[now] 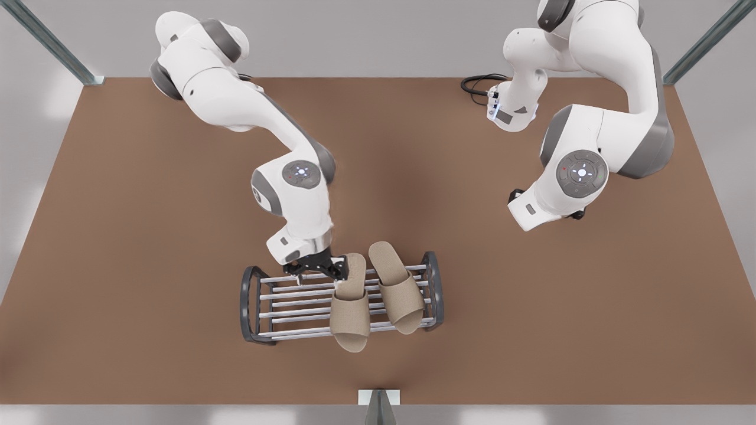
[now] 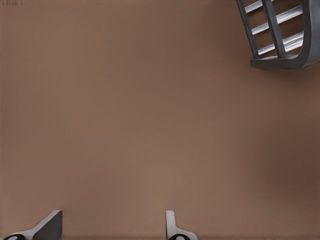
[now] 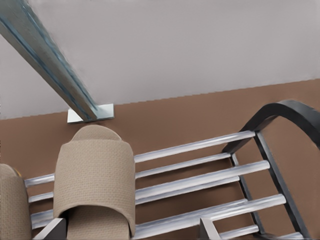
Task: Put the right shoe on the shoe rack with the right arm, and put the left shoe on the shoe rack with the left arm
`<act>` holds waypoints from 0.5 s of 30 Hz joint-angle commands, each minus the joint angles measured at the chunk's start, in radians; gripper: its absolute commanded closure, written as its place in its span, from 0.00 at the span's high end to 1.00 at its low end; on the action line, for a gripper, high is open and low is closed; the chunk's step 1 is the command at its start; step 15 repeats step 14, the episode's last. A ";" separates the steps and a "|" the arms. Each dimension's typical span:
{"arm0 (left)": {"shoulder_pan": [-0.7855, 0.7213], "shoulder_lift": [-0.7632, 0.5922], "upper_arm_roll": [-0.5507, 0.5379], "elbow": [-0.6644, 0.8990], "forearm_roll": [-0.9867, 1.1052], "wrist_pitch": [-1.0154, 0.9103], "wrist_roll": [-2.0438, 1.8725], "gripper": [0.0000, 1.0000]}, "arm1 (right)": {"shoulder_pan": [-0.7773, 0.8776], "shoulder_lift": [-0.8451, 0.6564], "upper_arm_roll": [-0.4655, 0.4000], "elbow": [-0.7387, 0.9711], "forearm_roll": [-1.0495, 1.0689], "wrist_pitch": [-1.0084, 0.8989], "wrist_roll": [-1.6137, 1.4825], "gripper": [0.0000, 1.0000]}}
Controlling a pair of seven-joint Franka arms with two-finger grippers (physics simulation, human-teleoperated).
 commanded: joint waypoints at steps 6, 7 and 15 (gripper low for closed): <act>0.000 -0.003 0.000 0.000 0.001 -0.009 0.012 1.00 | -0.221 -0.493 -0.377 -0.314 0.509 -0.560 -0.630 1.00; 0.000 -0.003 0.000 0.000 0.001 -0.009 0.012 1.00 | -0.230 -0.490 -0.374 -0.306 0.512 -0.567 -0.628 1.00; 0.000 -0.003 0.000 0.000 0.001 -0.009 0.012 1.00 | -0.232 -0.474 -0.376 -0.257 0.506 -0.606 -0.645 1.00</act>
